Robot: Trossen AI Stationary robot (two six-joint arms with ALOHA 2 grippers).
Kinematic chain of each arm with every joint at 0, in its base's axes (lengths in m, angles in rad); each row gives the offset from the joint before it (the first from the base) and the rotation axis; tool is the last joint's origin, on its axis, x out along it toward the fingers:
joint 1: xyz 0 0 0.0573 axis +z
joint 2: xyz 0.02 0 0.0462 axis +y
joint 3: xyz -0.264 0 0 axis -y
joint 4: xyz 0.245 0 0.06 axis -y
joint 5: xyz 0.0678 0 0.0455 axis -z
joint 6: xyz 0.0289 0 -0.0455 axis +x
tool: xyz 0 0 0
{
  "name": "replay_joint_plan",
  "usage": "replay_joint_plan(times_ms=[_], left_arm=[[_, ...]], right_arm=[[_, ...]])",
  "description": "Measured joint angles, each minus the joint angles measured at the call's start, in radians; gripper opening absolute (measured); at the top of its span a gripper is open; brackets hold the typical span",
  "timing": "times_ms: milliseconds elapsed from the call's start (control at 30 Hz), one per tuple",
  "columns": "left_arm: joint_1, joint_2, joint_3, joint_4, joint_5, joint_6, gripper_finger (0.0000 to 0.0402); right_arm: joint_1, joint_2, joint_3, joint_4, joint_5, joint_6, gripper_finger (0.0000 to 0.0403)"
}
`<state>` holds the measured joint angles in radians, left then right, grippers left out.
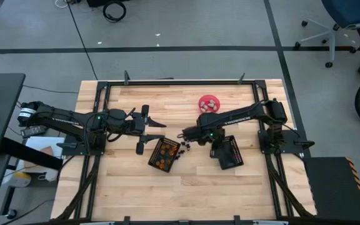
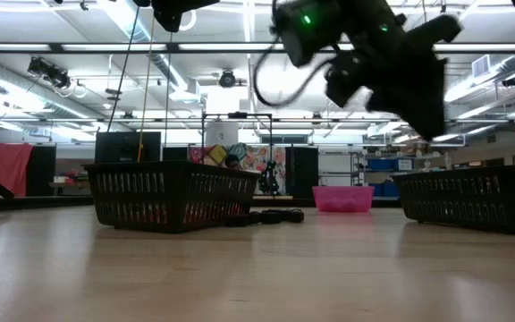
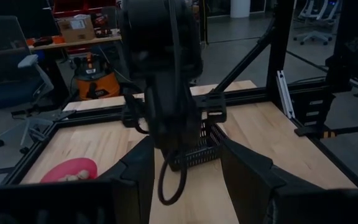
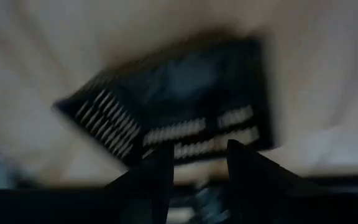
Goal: Sort Halloween decoration
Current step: Put the black skeleton toy into the right black bin
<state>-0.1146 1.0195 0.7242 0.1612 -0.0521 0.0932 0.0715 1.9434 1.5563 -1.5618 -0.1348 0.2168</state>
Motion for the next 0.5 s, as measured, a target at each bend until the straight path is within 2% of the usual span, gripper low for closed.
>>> replay_joint_plan(times_ms=[100,167,333,500], left_arm=[[0.0,0.0,0.0,0.0,0.0,-0.001,0.0155],[0.0,0.0,0.0,0.0,0.0,-0.001,0.0155],[-0.005,0.0,0.0,-0.001,0.0,-0.007,0.0155],[-0.014,0.0,0.0,-0.003,0.0,-0.007,0.0155]], right_arm=[[0.0,0.0,0.049,0.073,0.15,-0.036,0.0151],[-0.01,-0.001,0.061,0.169,0.2,-0.081,0.0151],[-0.043,-0.001,0.004,0.503,0.216,-0.223,0.0156],[-0.071,0.0,-0.058,0.696,0.224,-0.342,0.0179]])
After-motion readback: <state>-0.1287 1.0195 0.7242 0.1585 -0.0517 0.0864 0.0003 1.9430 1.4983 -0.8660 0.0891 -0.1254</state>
